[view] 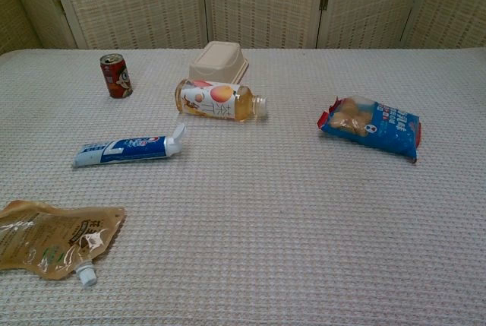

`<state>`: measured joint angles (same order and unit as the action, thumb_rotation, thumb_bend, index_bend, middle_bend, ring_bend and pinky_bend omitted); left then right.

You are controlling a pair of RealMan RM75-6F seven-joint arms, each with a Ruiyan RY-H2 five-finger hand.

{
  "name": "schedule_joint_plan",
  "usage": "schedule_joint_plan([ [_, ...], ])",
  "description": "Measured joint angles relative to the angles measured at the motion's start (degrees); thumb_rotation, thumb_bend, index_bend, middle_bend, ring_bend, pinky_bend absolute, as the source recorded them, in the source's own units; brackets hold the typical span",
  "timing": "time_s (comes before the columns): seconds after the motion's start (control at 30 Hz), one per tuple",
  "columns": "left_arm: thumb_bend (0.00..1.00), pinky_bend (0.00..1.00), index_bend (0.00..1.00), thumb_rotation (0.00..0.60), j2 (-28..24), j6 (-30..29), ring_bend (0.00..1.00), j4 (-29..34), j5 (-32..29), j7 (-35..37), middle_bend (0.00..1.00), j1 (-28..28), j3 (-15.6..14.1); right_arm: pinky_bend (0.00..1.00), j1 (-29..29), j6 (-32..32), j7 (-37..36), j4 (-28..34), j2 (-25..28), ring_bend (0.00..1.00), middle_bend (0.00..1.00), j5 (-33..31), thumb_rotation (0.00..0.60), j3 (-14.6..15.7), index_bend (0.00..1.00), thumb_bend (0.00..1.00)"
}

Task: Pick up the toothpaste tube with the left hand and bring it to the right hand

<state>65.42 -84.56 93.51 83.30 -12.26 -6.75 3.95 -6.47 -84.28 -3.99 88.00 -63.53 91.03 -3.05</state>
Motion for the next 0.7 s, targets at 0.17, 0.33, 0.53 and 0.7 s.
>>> schedule_joint_plan([
  [0.17, 0.17, 0.00, 0.10, 0.600, 0.5, 0.0, 0.08, -0.2, -0.5, -0.6, 0.08, -0.1, 0.1, 0.00, -0.2, 0.7, -0.3, 0.3, 0.1, 0.00, 0.00, -0.7, 0.600, 0.1, 0.00, 0.26],
  [0.33, 0.17, 0.00, 0.11, 0.600, 0.8, 0.5, 0.08, -0.2, -0.5, -0.7, 0.08, -0.4, 0.2, 0.00, 0.0, 0.2, 0.0, 0.7, 0.5, 0.00, 0.00, -0.9, 0.600, 0.0, 0.00, 0.26],
  [0.53, 0.17, 0.00, 0.14, 0.600, 1.0, 1.7, 0.10, -0.4, 0.4, 1.5, 0.11, -2.4, 1.2, 0.00, 0.3, 0.0, 0.6, 2.1, 1.7, 0.00, 0.00, -2.5, 0.600, -0.6, 0.00, 0.26],
  [0.7, 0.24, 0.02, 0.17, 0.600, 1.4, 4.2, 0.14, -1.1, 1.9, 2.4, 0.15, -6.3, 2.9, 0.00, 0.2, -0.1, 2.2, 3.9, 3.3, 0.00, 0.00, -3.2, 0.600, -1.2, 0.00, 0.26],
])
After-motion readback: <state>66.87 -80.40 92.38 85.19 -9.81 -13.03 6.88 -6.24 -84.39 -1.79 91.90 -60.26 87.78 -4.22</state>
